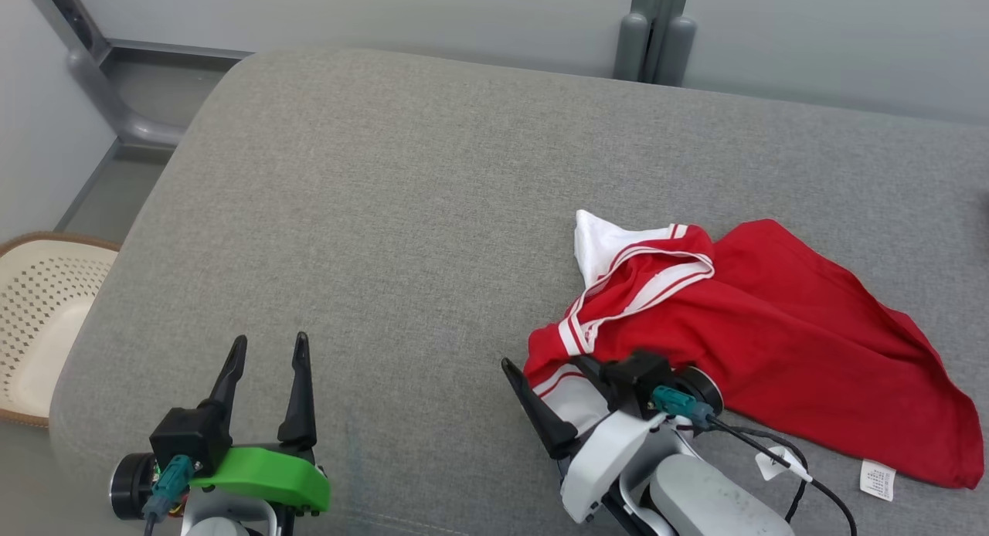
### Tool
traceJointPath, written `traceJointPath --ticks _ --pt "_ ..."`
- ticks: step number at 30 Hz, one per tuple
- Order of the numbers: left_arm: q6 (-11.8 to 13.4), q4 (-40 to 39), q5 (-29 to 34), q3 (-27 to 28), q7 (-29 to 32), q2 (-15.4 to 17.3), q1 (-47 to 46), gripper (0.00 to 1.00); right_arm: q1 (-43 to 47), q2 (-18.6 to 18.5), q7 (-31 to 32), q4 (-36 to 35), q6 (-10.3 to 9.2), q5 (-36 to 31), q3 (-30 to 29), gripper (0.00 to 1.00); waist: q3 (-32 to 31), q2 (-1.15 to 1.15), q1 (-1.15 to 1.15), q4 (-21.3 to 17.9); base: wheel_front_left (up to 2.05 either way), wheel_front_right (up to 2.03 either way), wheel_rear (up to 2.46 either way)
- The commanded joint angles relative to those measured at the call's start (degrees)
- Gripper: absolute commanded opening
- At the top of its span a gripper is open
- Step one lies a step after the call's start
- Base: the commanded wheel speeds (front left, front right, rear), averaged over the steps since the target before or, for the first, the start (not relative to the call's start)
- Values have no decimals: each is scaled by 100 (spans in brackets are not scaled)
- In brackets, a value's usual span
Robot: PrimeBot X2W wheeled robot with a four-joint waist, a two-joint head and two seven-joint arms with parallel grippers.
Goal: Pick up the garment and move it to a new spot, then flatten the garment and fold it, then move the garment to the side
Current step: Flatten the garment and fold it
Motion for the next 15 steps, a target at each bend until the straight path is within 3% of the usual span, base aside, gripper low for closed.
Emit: traceJointPath --ticks 1,15 --pt "8 -2 10 34 -1 8 29 100 0 -14 -17 -123 -4 42 -74 100 -32 0 0 -91 0 0 0" --pt "-22 -46 131 173 -1 8 169 100 1196 -840 -17 -1871 -4 -156 -1667 100 -246 0 0 -696 0 0 0"
